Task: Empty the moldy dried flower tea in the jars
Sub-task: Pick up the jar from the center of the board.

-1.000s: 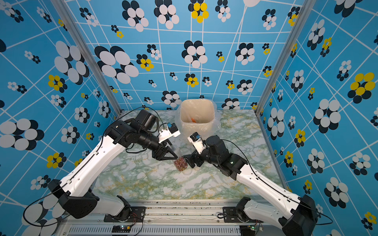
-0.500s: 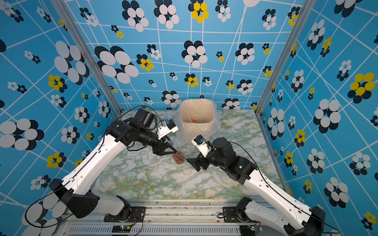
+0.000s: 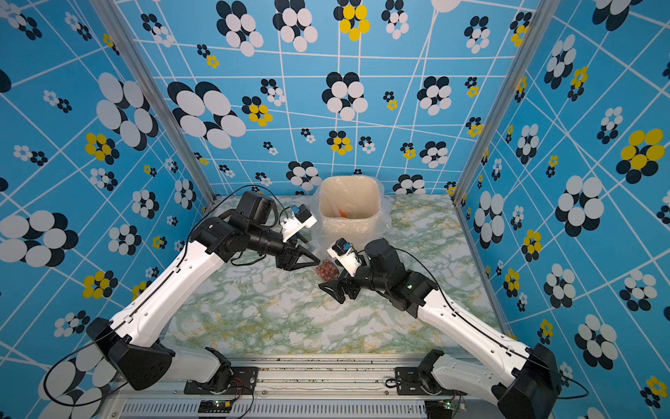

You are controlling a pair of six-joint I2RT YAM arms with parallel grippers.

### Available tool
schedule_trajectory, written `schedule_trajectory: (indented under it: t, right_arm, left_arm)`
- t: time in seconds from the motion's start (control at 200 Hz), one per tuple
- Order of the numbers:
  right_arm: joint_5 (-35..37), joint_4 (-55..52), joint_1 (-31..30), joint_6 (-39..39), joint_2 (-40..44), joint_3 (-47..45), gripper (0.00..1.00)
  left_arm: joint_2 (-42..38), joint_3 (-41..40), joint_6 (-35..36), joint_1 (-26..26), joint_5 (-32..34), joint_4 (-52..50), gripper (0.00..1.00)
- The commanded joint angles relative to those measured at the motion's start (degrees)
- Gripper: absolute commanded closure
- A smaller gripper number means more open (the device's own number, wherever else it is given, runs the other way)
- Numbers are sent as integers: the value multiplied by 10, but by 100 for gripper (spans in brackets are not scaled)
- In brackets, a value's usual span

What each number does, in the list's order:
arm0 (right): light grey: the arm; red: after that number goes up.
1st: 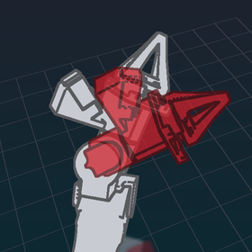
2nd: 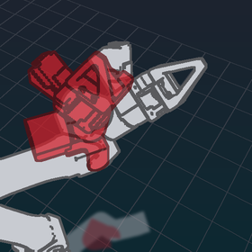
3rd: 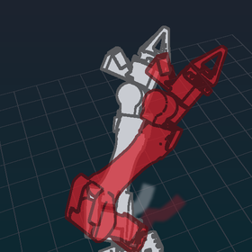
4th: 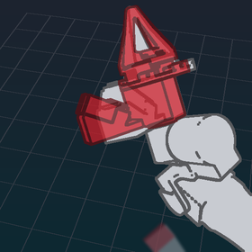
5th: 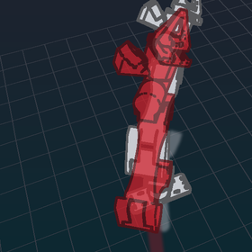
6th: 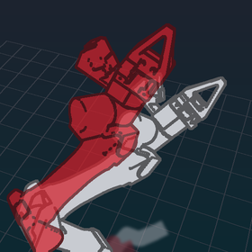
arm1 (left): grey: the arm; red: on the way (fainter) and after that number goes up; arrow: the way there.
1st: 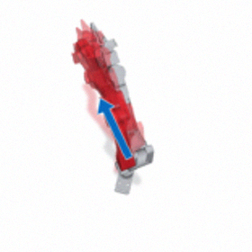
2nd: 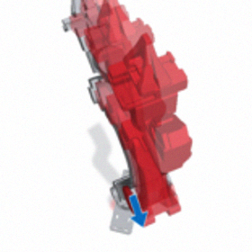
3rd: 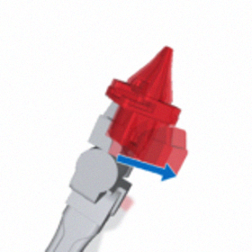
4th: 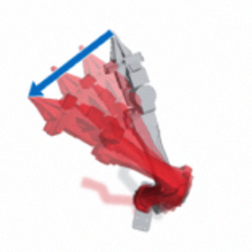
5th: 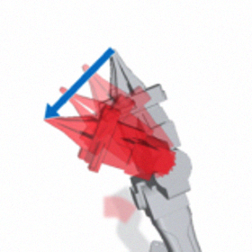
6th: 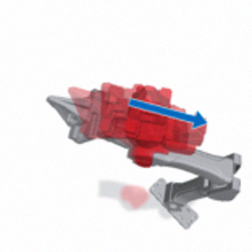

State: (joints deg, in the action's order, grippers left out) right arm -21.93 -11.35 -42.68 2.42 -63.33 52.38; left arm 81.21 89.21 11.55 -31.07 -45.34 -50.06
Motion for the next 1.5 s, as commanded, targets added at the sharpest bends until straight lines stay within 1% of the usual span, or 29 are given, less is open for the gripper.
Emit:
schedule_trajectory:
  t: [0.0,0.075,0.33,0.46,0.565,0.645,0.765,0.785,0.81,0.87,0.915,0.974,1.049,1.099,1.209,1.339,1.494]
  right_arm:
    - [-17,64,2,-8,5,-3,8]
    - [-25,82,3,-10,1,-8,11]
    - [-42,92,2,-9,-22,1,22]
    - [-49,99,2,-11,-27,4,33]
    - [-47,103,2,-13,-28,3,48]
    - [-46,103,2,-13,-28,2,57]
    - [-41,95,2,-7,-26,1,69]
    - [-39,91,2,-5,-26,1,71]
    - [-37,88,2,0,-25,1,72]
    - [-33,76,3,14,-23,2,75]
    - [-34,68,5,25,-20,2,76]
    - [-47,60,12,36,-16,1,77]
    - [-86,56,28,41,-16,2,82]
    - [-117,56,42,41,-18,3,84]
    - [-173,40,63,41,-33,18,85]
    - [-207,0,71,51,-59,48,86]
    - [-221,2,71,52,-69,51,86]
  left_arm:
    - [-9,-12,-17,8,-47,27,100]
    - [-9,-21,-34,13,-66,46,100]
    - [-16,-45,-71,32,-104,94,100]
    - [-17,-54,-83,35,-113,111,100]
    - [-16,-60,-83,35,-112,115,100]
    - [-17,-63,-80,35,-111,117,92]
    - [-21,-65,-69,39,-108,117,62]
    - [-21,-64,-67,40,-109,117,58]
    - [-22,-64,-64,43,-110,116,49]
    - [-25,-60,-53,52,-116,109,34]
    - [-28,-57,-46,62,-126,103,26]
    - [-32,-54,-35,79,-146,99,18]
    - [-36,-53,-21,102,-192,92,14]
    - [-38,-52,-14,114,-219,88,14]
    - [-51,-69,-13,113,-237,111,13]
    - [-48,-78,-2,109,-222,105,12]
    - [-28,-62,14,105,-190,76,12]
